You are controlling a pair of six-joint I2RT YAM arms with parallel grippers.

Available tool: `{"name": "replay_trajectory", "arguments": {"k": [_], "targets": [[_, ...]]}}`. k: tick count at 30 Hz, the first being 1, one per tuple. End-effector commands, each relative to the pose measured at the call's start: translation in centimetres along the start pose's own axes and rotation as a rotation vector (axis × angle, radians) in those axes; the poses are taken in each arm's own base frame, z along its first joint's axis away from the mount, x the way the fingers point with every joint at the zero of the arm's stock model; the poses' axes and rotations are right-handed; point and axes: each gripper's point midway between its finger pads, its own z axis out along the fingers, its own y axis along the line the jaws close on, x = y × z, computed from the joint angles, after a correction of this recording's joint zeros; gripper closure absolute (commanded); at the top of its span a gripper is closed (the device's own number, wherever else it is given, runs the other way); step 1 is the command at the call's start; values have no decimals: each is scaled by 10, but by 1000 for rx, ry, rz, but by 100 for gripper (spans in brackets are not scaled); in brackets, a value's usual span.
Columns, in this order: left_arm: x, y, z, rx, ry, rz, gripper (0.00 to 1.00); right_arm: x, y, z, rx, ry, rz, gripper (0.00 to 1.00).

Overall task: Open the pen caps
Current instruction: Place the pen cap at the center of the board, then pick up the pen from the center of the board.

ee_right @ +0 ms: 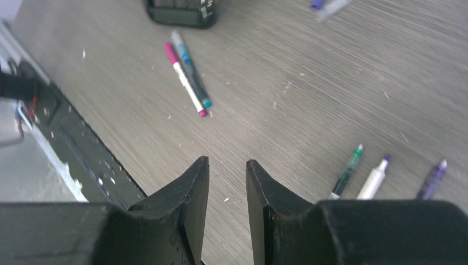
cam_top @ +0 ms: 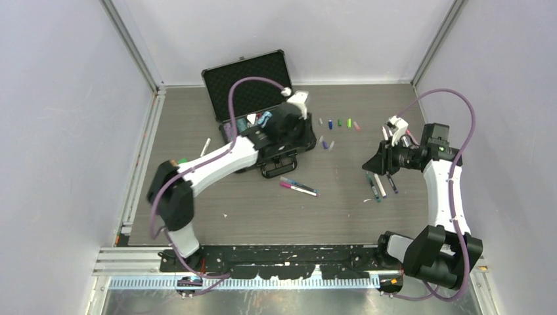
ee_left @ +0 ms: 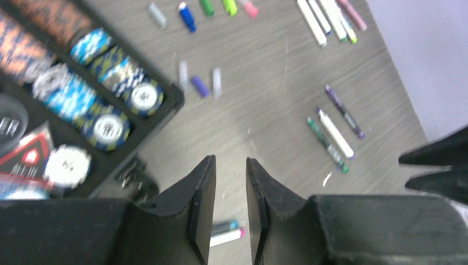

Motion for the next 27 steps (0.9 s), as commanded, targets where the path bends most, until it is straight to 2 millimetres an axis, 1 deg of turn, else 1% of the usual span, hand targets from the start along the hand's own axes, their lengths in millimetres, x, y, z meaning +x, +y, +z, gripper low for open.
{"name": "replay_trajectory", "arguments": {"k": [1, 6, 8, 12, 13, 14, 17, 18, 19, 21, 26, 27], "targets": [[0, 18, -46, -17, -119, -7, 71, 2, 41, 7, -183, -5, -235, 63], [32, 48, -90, -74, -120, -46, 65, 14, 64, 25, -290, 54, -383, 56], [41, 60, -108, -97, -138, -63, 61, 20, 67, 34, -300, 101, -421, 54], [58, 80, -139, -133, -177, -87, 51, 30, 71, 55, -300, 218, -487, 54], [59, 83, -150, -131, -201, -93, 46, 32, 73, 61, -303, 244, -503, 54], [68, 89, -157, -140, -201, -93, 40, 31, 73, 67, -297, 265, -514, 54], [79, 102, -176, -153, -239, -104, 15, 33, 70, 85, -250, 343, -552, 54], [83, 105, -181, -149, -248, -105, 8, 34, 70, 91, -238, 371, -568, 54], [88, 108, -186, -144, -255, -109, 4, 35, 70, 97, -223, 398, -583, 54], [98, 111, -193, -127, -262, -123, 3, 37, 70, 109, -192, 453, -594, 54], [122, 126, -207, -149, -257, -189, 2, 36, 79, 138, -169, 519, -615, 54], [124, 128, -211, -149, -268, -205, 2, 37, 82, 143, -171, 531, -620, 54]]}}
